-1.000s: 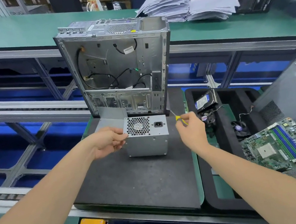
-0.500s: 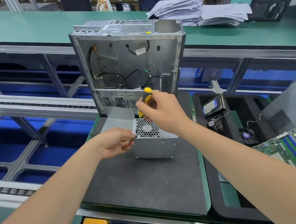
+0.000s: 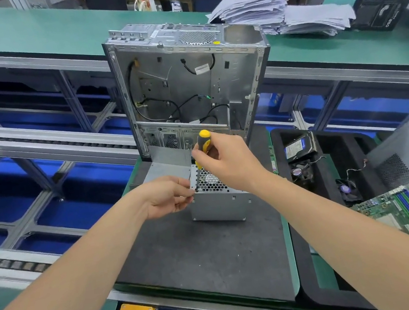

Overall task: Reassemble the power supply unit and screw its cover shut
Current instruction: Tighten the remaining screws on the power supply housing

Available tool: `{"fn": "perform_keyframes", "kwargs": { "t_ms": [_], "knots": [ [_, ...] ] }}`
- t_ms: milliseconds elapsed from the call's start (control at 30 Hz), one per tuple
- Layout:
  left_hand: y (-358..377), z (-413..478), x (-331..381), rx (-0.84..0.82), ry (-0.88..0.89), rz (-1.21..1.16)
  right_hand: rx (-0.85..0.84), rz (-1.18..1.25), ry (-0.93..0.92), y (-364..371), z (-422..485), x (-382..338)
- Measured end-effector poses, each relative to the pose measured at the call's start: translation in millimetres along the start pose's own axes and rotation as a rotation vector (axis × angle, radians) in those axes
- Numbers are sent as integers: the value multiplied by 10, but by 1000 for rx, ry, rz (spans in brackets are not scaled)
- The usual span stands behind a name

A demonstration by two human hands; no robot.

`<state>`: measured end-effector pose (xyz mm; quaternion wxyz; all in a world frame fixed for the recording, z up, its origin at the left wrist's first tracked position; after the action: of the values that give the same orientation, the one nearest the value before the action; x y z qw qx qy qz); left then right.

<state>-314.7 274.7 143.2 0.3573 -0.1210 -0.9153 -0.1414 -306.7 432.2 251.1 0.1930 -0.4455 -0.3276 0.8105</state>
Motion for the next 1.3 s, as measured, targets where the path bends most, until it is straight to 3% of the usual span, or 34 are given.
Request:
{"fn": "perform_keyframes", "kwargs": {
  "t_ms": [133, 333, 467, 633, 733, 900, 1033, 1167, 1300],
  "knots": [
    [7, 5, 11, 3, -10, 19, -30, 3, -24, 4, 21, 6],
    [2, -4, 28, 28, -3, 25, -227, 58, -136, -16, 116, -59],
    [-19, 20, 32, 44, -4, 14, -275, -126, -280, -11, 198, -225],
    [-51, 58, 26, 40, -7, 28, -187, -478, -203, 68, 294, -301],
    [-64, 73, 33, 34, -6, 50, -209, -551, -233, 65, 362, -396],
    [-49, 85, 52, 22, -6, 101, -620, -258, -426, 55, 339, -526],
    [-48, 95, 69, 19, -22, 143, -448, -293, -305, 20, 377, -434],
    [-61, 105, 63, 30, -34, 123, -308, -441, -49, 48, 381, -311],
    [-71, 111, 54, 18, -27, 125, -300, -544, -159, 37, 363, -384]
  ]
}}
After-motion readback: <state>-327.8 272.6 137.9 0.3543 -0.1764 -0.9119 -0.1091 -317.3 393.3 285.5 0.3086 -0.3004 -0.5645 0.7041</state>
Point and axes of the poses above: each hand's wrist, its own z-axis towards the middle knuckle, its own y-axis out of the palm, x = y × z, the point moved 5 cm from there along z, towards the middle knuckle, and after that the axes turned 9 degrees about -y, right-handed, at the moved point
